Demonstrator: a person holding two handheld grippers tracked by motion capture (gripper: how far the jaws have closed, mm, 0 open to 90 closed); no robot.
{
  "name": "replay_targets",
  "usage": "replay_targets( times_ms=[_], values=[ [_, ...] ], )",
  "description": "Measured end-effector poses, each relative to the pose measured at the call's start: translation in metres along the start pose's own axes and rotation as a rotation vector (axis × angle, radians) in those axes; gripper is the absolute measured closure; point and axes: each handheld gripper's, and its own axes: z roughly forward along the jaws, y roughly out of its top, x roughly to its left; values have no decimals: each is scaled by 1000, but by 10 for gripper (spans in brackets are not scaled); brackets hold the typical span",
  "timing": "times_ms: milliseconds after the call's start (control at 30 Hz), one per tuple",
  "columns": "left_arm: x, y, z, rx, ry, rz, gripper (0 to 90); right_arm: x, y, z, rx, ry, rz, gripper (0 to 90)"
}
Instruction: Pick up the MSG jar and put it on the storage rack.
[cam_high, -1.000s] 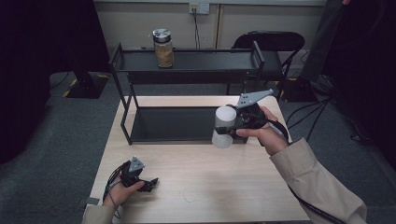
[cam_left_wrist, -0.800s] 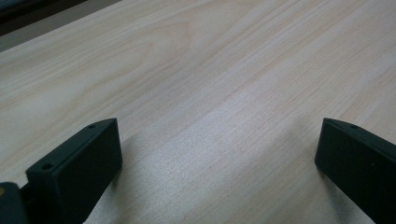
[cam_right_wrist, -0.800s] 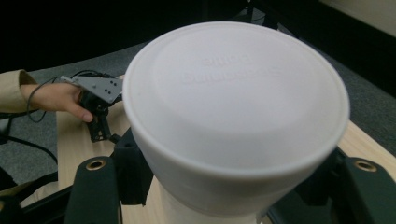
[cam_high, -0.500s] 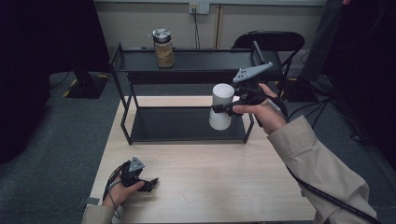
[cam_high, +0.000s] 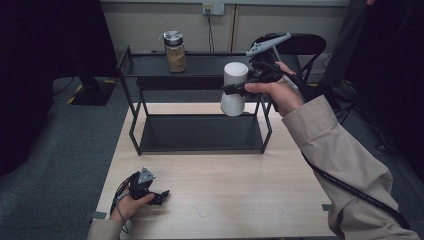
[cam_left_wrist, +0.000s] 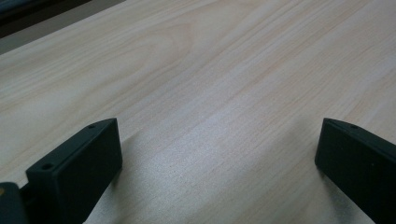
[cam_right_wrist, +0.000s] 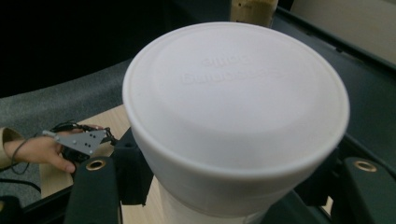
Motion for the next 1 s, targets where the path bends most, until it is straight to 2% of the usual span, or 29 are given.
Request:
replay_targets(
  times_ms=[433,1000],
  values=[
    [0,0,0,-1,0,0,0,-11,37,1,-15,-10,37,351],
    [1,0,1,-3,-3,0,0,-25,72,2,-31,-121,86,351]
  ],
)
